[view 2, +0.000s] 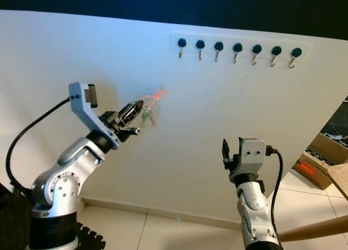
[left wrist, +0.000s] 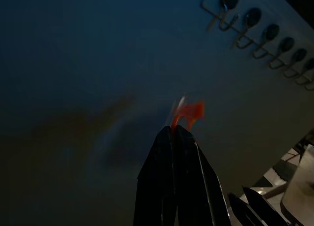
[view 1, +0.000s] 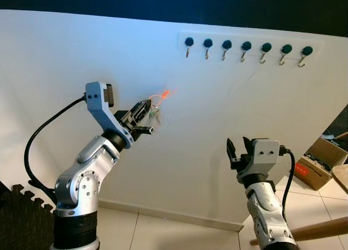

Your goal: Hang keys on a hook

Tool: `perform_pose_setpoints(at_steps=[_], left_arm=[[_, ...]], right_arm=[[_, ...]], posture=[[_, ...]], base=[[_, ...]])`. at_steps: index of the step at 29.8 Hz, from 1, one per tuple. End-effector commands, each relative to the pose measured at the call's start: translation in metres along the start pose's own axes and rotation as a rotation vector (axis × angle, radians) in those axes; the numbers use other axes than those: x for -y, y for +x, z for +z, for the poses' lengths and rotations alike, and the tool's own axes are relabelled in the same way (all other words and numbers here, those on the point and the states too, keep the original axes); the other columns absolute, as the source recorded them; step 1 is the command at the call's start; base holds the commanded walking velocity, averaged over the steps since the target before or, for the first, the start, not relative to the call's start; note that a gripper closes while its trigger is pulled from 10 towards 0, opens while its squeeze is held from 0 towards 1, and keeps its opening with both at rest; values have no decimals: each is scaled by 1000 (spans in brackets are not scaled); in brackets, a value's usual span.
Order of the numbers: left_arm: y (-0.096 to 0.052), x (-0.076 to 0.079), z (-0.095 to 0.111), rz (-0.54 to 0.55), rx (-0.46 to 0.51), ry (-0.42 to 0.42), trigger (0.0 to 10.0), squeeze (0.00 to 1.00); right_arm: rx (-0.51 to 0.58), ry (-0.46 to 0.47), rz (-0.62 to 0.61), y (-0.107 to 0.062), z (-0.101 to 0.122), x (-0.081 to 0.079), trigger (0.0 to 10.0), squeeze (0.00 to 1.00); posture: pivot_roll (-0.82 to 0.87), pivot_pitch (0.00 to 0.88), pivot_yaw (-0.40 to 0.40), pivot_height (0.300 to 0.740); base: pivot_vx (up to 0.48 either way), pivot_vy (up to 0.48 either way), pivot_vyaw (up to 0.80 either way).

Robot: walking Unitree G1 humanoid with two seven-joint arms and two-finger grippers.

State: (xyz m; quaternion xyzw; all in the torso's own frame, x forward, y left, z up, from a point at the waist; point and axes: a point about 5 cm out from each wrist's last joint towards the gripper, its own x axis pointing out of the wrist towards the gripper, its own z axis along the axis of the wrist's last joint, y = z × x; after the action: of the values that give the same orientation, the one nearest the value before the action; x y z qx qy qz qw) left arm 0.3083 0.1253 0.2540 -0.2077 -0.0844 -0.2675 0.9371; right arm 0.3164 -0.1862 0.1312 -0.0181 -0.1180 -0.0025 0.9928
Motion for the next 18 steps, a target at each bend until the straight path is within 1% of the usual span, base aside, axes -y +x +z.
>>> perform_pose_setpoints(at_steps=[1, 5, 6, 7, 8, 9, 10, 11, 12, 13, 14, 16, 17, 18], left_arm=[[4, 4, 5, -9, 34, -7, 10000, 0], [14, 19, 14, -78, 46, 177, 10000, 0], [14, 19, 14, -78, 46, 177, 10000, 0], [19, 24, 21, -115, 58, 287, 10000, 0], [19, 24, 21, -115, 58, 287, 10000, 0], [21, 27, 26, -145, 63, 369, 10000, 0], [24, 29, 30, -171, 68, 430, 10000, 0], [24, 29, 30, -171, 68, 430, 10000, 0], [28, 30, 37, -208, 68, 511, 10000, 0], [28, 30, 37, -208, 68, 511, 10000, 0], [30, 31, 40, -227, 65, 551, 10000, 0], [36, 29, 43, -275, 31, 661, 10000, 0], [36, 29, 43, -275, 31, 661, 10000, 0], [38, 27, 44, -301, 20, 694, 10000, 0]], right_arm=[[-26, -1, -1, -3, -5, 1, 10000, 0], [-27, 0, 2, -3, -5, 0, 10000, 0], [-27, 0, 2, -3, -5, 0, 10000, 0], [-27, 1, 3, -3, -5, -1, 10000, 0], [-27, 1, 3, -3, -5, -1, 10000, 0], [-27, 1, 4, -2, -5, -1, 10000, 0], [-27, 1, 4, -2, -5, -1, 10000, 0], [-27, 1, 4, -2, -5, -1, 10000, 0], [-27, 1, 3, -2, -5, -2, 10000, 0], [-27, 1, 3, -2, -5, -2, 10000, 0], [-26, 2, 2, -2, -5, -1, 10000, 0], [-26, 3, 0, -1, -5, -2, 10000, 0], [-26, 3, 0, -1, -5, -2, 10000, 0], [-25, 3, -1, -1, -5, -2, 10000, 0]], posture=[[117, 123, -9, 740], [115, 127, -11, 740], [115, 127, -11, 740], [115, 127, -11, 740], [115, 127, -11, 740], [114, 128, -13, 740], [114, 128, -13, 740], [114, 128, -13, 740], [113, 128, -11, 740], [113, 128, -11, 740], [113, 128, -11, 740], [109, 128, -8, 740], [109, 128, -8, 740], [108, 127, -6, 740]], base=[[0, 0, 0], [0, 0, 0], [0, 0, 0], [0, 0, 0], [0, 0, 0], [0, 0, 0], [0, 0, 0], [0, 0, 0], [0, 0, 0], [0, 0, 0], [0, 0, 0], [0, 0, 0], [0, 0, 0], [0, 0, 0]])
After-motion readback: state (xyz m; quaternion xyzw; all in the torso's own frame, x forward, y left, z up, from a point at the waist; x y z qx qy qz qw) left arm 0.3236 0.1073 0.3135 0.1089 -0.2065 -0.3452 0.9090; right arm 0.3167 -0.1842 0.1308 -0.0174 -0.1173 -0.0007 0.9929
